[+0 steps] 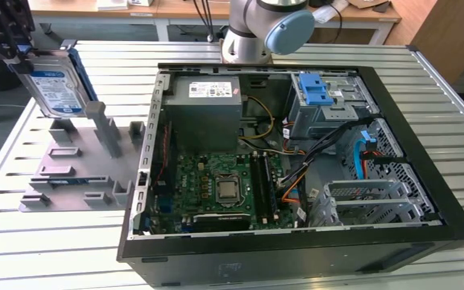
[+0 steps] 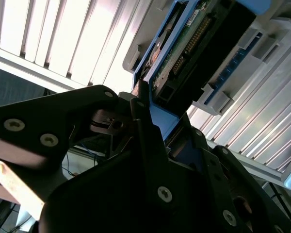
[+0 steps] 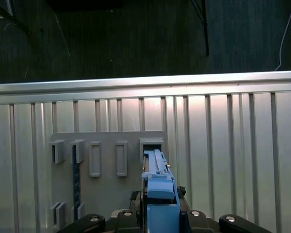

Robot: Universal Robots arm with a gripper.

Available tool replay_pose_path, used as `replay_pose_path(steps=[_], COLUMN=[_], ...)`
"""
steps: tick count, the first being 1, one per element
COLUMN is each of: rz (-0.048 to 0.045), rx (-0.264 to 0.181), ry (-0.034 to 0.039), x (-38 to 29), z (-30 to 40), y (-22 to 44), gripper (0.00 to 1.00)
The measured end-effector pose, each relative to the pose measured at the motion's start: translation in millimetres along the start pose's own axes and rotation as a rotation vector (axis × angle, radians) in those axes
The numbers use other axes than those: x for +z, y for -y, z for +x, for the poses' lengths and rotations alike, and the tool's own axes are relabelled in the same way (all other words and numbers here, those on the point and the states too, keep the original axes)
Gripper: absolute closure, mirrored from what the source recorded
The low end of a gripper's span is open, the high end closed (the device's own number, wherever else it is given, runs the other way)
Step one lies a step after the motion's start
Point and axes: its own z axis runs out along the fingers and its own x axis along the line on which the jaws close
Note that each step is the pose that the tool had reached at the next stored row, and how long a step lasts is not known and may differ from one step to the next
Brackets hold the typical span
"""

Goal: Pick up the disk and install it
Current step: 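Pick up the disk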

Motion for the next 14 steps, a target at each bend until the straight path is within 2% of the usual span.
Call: replay_pose_path(steps=[14], rz=[0.0001], rx=[0.000], ry=[-0.0003], x=[-7.8], z=[0.0], y=[0.1], gripper=[0.64])
